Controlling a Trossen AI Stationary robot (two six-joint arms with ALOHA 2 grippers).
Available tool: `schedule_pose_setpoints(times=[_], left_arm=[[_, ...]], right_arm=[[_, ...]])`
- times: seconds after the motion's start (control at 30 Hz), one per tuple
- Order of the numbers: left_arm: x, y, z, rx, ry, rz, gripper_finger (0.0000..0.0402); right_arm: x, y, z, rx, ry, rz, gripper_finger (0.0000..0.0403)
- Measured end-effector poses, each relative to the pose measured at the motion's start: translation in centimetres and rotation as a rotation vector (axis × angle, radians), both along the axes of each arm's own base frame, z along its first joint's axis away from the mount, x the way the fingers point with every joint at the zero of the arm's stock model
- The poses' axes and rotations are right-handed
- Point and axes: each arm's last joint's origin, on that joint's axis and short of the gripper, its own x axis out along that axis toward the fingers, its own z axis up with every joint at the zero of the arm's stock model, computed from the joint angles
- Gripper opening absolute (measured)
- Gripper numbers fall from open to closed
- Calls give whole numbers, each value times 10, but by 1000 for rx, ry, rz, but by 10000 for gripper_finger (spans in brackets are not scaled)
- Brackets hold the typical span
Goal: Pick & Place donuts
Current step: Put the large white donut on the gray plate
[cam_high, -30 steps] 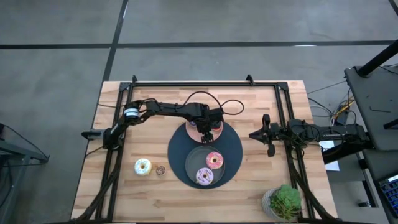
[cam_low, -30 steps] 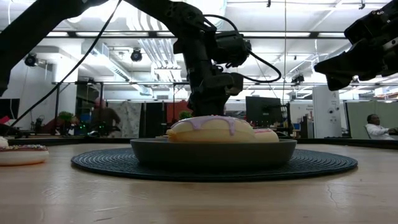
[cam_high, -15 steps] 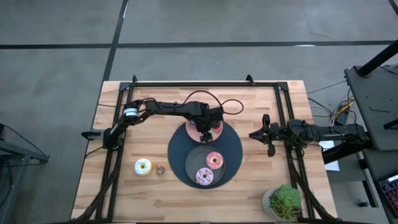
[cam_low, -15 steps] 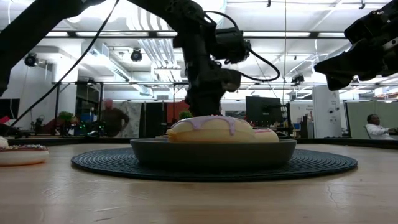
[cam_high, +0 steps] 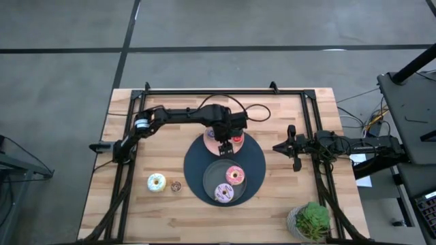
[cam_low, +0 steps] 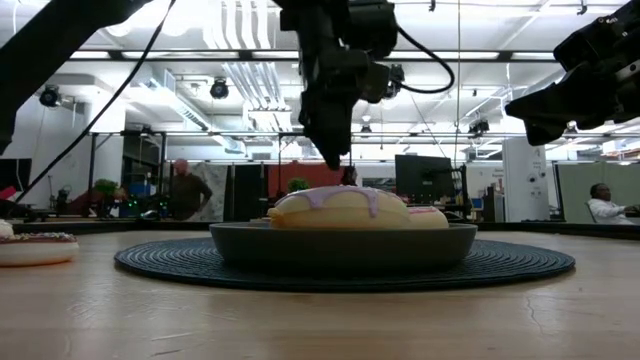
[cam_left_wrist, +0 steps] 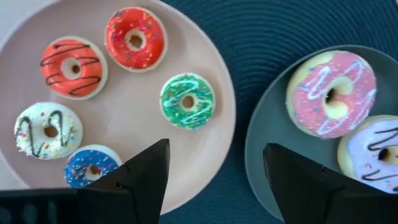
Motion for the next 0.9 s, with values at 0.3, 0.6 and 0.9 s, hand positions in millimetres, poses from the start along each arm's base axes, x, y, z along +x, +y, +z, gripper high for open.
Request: schedule_pose_setpoints(times=[0.3,0.6,0.9], left_arm=[[-12,-16,5,-2,15,-32,229],[-43,-37,9,-11,-2,-38,229],[-92,-56,-2,-30,2,-14,229]], right_arm=[[0,0,0,0,-1,1,29],[0,0,0,0,4,-1,29],[1,0,-1,-1,17,1,29]])
